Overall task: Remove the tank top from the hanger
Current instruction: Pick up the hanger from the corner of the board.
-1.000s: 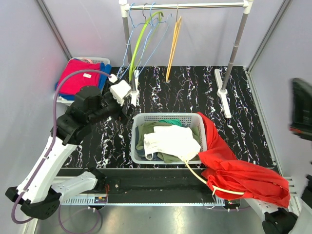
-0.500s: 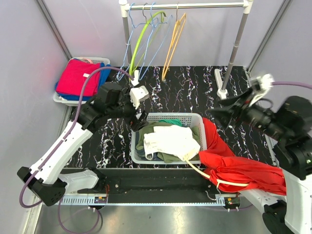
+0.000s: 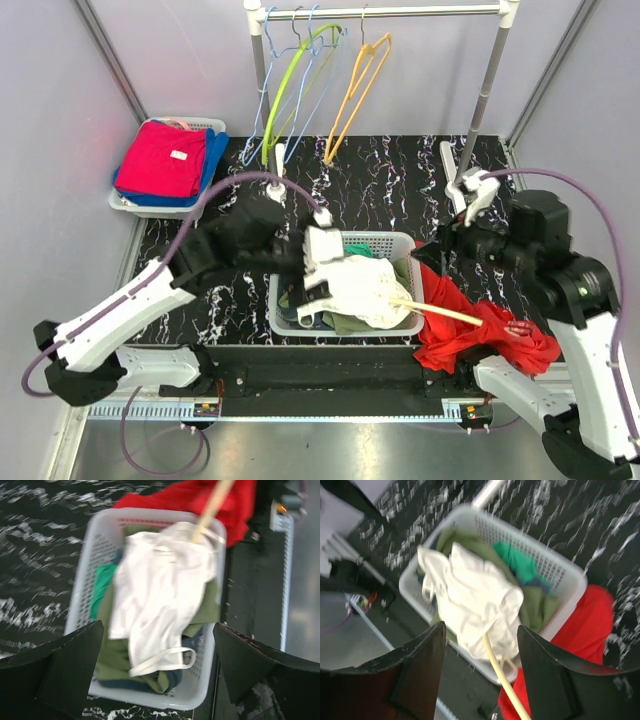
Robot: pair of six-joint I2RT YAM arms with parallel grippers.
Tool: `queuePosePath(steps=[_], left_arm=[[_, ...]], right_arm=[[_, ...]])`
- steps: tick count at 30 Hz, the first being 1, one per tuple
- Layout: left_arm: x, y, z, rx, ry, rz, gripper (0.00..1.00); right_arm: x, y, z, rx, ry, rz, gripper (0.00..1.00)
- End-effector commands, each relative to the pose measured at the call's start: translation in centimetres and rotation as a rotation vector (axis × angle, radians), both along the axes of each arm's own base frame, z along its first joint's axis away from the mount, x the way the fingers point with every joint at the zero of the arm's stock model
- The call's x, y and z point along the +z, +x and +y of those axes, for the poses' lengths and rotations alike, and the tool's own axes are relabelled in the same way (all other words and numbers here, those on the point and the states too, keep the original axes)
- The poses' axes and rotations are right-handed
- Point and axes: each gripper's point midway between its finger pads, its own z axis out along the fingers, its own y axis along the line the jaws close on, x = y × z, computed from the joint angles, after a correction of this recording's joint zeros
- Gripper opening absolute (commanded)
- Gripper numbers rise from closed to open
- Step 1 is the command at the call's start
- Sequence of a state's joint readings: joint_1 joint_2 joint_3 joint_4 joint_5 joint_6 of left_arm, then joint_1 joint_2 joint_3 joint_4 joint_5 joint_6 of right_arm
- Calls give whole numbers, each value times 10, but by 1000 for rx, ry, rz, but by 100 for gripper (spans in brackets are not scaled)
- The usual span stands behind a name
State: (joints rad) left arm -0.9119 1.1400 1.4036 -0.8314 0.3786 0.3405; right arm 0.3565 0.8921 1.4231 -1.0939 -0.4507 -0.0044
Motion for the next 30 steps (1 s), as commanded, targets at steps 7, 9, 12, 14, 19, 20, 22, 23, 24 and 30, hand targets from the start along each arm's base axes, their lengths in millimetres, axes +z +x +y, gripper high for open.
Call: queuePosePath(steps=[7, 9, 12, 14, 19, 20, 22, 23, 24, 30], left_arm=[[-12, -12, -38, -181, 226, -320, 99], [2, -4, -52, -166, 207, -351, 99], [13, 8, -84, -160, 182, -365, 99], [19, 17, -109, -142, 155, -359, 99], [-8, 17, -164, -212, 170, -236, 99], [-5, 15, -171, -229, 158, -218, 99], [-31, 13, -191, -261, 181, -152, 99], [-27, 16, -199, -254, 164, -150, 99], [-51, 22, -211, -249, 200, -111, 99], [-74, 49, -240, -174, 175, 108, 99]], right_arm=[[171, -31, -41, -222, 341, -663, 73], [180, -38, -48, -250, 399, -729, 73], [185, -73, -64, -273, 483, -827, 73], [174, -76, -64, -274, 502, -805, 73], [155, -105, -80, -305, 541, -835, 72], [153, -110, -85, -319, 550, -848, 72], [151, -124, -95, -343, 569, -882, 72], [150, -128, -98, -349, 569, -890, 72], [145, -134, -101, -352, 565, -891, 72], [137, -154, -112, -386, 560, -896, 72]])
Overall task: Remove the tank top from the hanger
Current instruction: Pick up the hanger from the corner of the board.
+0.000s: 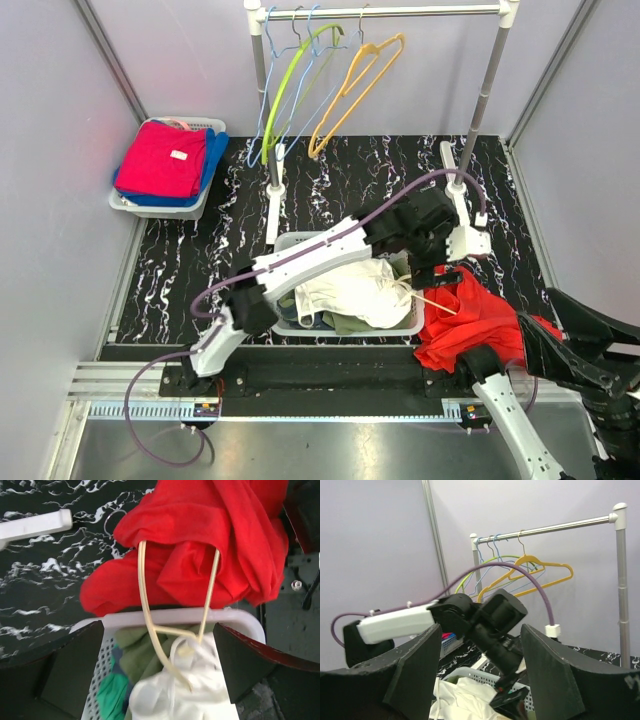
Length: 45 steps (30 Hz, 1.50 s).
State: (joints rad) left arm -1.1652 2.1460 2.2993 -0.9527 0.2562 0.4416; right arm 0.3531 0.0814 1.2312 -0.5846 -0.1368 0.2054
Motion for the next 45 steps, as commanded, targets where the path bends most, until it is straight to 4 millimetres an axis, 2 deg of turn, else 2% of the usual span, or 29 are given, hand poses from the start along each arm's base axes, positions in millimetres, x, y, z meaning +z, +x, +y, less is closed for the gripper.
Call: queuePosePath(steps=[1, 4, 6, 11, 18, 25, 30, 32, 35, 36, 38, 39, 40, 42, 45], left_arm=[[8, 11, -13, 57, -58, 135, 99], [-10, 15, -21, 68, -29, 76, 99], [-26, 30, -23, 110, 2, 4, 99], [-45, 55, -30, 159, 20, -95, 99], [-68, 50, -32, 93, 50, -67, 99], [-92, 52, -31, 94, 85, -51, 99], [-111, 48, -30, 57, 113, -44, 86], [-121, 46, -28, 47, 136, -43, 84], [-130, 48, -26, 29, 158, -64, 73], [-132, 48, -25, 23, 166, -70, 60], [-132, 51, -25, 17, 168, -87, 44], [-130, 51, -26, 18, 165, -94, 28], [-129, 55, -26, 29, 165, -107, 22], [-121, 59, -27, 43, 150, -130, 10], [-97, 73, -32, 94, 103, -193, 8]], right_arm=[[-10, -4, -11, -48, 25, 34, 72], [-19, -3, -10, -45, 24, 50, 72], [-22, -3, -10, -43, 22, 56, 72], [-30, 1, -8, -38, 19, 75, 72], [-37, 3, -10, -53, 16, 107, 72], [-28, -7, -15, -54, 41, 83, 72], [-18, -16, -22, -64, 82, 62, 72], [-16, -18, -24, -69, 89, 57, 72], [-14, -21, -27, -75, 101, 50, 71], [-13, -22, -28, -78, 105, 50, 71], [-15, -21, -28, -82, 107, 59, 70], [-15, -22, -29, -81, 107, 60, 70], [-14, -22, -29, -81, 108, 58, 70], [-13, -24, -30, -84, 116, 55, 70], [-10, -26, -31, -85, 119, 44, 70]])
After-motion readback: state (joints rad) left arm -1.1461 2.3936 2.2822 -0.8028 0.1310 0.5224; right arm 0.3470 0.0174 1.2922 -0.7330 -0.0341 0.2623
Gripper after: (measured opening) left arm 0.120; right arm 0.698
